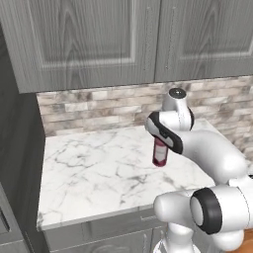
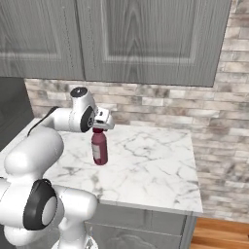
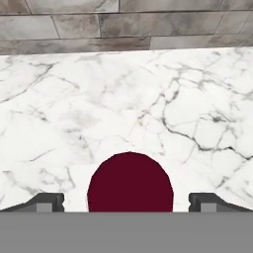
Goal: Place the drinks on the dining counter in a tight cluster.
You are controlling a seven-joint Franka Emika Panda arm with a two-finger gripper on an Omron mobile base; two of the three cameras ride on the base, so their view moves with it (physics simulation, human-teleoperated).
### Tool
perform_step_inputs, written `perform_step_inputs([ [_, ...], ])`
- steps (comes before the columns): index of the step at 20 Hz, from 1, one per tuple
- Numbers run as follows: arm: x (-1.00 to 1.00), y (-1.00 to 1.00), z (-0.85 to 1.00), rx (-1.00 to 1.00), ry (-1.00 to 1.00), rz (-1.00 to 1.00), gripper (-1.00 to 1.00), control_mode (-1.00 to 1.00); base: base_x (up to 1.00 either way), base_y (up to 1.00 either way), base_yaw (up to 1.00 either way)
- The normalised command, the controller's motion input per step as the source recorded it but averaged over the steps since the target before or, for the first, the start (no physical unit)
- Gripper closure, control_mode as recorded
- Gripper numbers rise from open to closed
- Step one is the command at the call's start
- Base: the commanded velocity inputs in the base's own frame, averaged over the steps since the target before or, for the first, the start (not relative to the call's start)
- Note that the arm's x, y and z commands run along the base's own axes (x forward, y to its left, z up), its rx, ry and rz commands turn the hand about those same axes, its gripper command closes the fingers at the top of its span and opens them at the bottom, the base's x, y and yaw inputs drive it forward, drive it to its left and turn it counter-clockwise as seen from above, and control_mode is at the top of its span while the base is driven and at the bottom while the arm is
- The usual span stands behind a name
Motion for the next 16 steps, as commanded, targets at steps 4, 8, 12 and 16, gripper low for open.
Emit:
perform_step_inputs([
  [4,0.13,0.00,0.03,0.00,0.00,0.00,-1.00,-1.00,0.00,0.00,0.00],
  [8,0.09,0.00,-0.01,0.00,0.01,-0.01,-1.00,-1.00,0.00,0.00,0.00],
  [12,0.05,0.00,-0.21,0.00,0.01,0.00,-1.00,-1.00,0.00,0.00,0.00],
  [16,0.09,0.00,-0.34,0.00,0.00,0.00,-1.00,-1.00,0.00,0.00,0.00],
])
